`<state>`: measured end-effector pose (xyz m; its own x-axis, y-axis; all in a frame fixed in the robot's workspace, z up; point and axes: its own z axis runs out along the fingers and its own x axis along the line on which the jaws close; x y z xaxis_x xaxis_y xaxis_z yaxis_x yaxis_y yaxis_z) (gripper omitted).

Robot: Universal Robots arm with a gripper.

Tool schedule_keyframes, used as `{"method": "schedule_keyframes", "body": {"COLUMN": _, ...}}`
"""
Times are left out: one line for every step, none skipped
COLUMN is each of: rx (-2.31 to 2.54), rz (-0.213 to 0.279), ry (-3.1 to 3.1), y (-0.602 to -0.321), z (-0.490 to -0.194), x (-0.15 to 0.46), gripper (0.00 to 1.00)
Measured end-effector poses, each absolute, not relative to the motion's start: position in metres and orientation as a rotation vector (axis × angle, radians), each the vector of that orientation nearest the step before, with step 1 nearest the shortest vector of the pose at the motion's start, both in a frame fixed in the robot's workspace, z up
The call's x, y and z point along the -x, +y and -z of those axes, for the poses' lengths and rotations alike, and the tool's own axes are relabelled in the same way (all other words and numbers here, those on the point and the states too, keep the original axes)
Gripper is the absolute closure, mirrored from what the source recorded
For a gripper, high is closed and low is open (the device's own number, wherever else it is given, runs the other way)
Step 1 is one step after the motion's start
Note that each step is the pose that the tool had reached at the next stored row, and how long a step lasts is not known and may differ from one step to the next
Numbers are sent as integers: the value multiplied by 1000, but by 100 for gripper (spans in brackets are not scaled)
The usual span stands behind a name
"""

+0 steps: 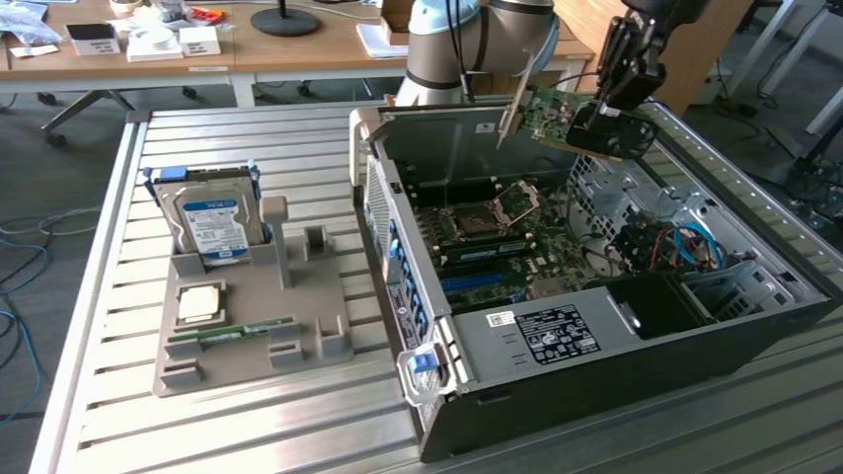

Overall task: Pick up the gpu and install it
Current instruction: 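Insert the gpu into the slot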

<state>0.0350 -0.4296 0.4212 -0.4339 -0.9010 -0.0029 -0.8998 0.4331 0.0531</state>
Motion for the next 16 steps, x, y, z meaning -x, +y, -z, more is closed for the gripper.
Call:
{"method": "schedule_keyframes", "body": {"rx": -1669, "rz": 72, "ry": -2630, "y": -429, "z": -421, "x": -35, "gripper": 73}}
{"method": "schedule_keyframes", "body": {"rx": -1680, "rz": 71, "ry": -2622, "y": -429, "z": -421, "x": -35, "gripper": 73}}
{"method": "schedule_keyframes", "body": {"rx": -1692, "rz": 70, "ry": -2614, "y": -429, "z": -421, "x": -35, "gripper": 73}}
{"method": "schedule_keyframes", "body": {"rx": -1702, "rz": 70, "ry": -2607, "y": -429, "z": -421, "x": -35, "gripper": 73}}
{"method": "schedule_keyframes", "body": {"rx": -1713, "rz": 69, "ry": -2599, "y": -429, "z": -421, "x": -35, "gripper": 73}}
{"method": "schedule_keyframes", "body": {"rx": -1724, "rz": 69, "ry": -2592, "y": -429, "z": -421, "x": -35, "gripper": 73}}
{"method": "schedule_keyframes", "body": {"rx": -1734, "rz": 68, "ry": -2584, "y": -429, "z": -421, "x": -35, "gripper": 73}}
{"method": "schedule_keyframes", "body": {"rx": -1745, "rz": 67, "ry": -2577, "y": -428, "z": -421, "x": -35, "gripper": 73}}
{"method": "schedule_keyframes", "body": {"rx": -1755, "rz": 67, "ry": -2569, "y": -428, "z": -421, "x": -35, "gripper": 73}}
{"method": "schedule_keyframes", "body": {"rx": -1765, "rz": 66, "ry": -2562, "y": -428, "z": -421, "x": -35, "gripper": 73}}
{"method": "schedule_keyframes", "body": {"rx": -1776, "rz": 66, "ry": -2554, "y": -428, "z": -421, "x": -35, "gripper": 73}}
{"method": "schedule_keyframes", "body": {"rx": -1786, "rz": 65, "ry": -2547, "y": -428, "z": -421, "x": -35, "gripper": 73}}
{"method": "schedule_keyframes", "body": {"rx": -1796, "rz": 64, "ry": -2539, "y": -428, "z": -421, "x": -35, "gripper": 73}}
{"method": "schedule_keyframes", "body": {"rx": -1806, "rz": 64, "ry": -2532, "y": -427, "z": -421, "x": -35, "gripper": 73}}
{"method": "schedule_keyframes", "body": {"rx": -1816, "rz": 64, "ry": -2524, "y": -427, "z": -421, "x": -35, "gripper": 73}}
{"method": "schedule_keyframes", "body": {"rx": -1826, "rz": 63, "ry": -2517, "y": -427, "z": -421, "x": -35, "gripper": 73}}
